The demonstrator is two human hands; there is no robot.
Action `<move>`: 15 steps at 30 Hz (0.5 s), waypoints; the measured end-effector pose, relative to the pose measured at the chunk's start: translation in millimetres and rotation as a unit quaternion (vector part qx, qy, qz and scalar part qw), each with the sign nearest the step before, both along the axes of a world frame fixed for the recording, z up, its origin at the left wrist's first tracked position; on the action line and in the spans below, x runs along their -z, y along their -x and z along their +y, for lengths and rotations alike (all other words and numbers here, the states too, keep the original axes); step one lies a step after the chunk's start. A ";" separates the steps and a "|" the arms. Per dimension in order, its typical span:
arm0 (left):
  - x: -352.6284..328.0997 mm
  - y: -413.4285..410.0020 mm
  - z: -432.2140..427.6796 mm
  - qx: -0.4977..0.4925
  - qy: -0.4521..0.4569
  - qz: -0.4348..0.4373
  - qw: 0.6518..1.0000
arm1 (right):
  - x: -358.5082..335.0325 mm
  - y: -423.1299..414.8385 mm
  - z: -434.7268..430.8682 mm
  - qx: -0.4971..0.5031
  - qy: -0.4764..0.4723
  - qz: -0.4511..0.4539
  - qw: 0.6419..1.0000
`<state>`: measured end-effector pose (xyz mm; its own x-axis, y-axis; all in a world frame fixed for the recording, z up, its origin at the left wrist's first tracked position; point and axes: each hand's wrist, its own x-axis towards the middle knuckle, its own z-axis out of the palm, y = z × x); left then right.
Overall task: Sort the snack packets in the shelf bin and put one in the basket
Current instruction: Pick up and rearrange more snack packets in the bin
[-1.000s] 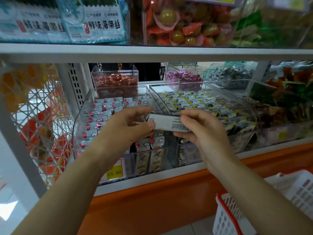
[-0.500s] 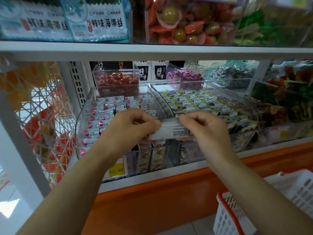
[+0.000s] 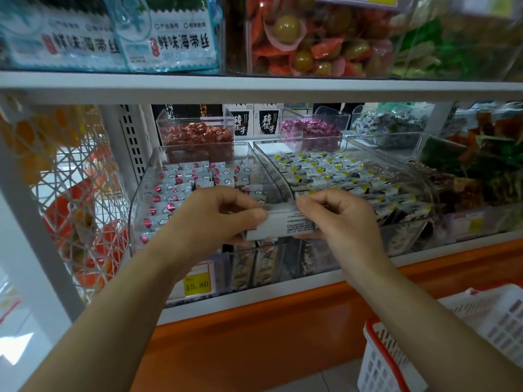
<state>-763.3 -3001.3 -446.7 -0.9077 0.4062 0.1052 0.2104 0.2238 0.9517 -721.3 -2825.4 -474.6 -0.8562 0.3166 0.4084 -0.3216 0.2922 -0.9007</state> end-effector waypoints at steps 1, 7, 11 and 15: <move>-0.1 0.2 -0.6 0.002 0.007 0.010 1.000 | 0.3 0.2 2.0 -0.012 0.005 -0.009 1.000; -0.8 3.0 -2.0 0.004 0.008 0.028 1.000 | -7.1 1.4 18.7 -0.094 0.038 -0.079 0.992; 1.0 4.7 -2.6 0.023 0.012 0.023 0.999 | -3.3 3.4 21.3 -0.091 0.064 -0.068 0.991; 3.1 8.0 -1.6 -0.023 -0.034 0.017 0.999 | 4.3 5.5 11.6 -0.117 0.143 -0.013 0.983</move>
<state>-771.3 -3002.9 -449.8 -0.9207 0.3553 0.1617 0.2335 0.1694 0.9575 -726.8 -2813.8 -479.0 -0.9283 0.2080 0.3081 -0.3252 -0.0530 -0.9442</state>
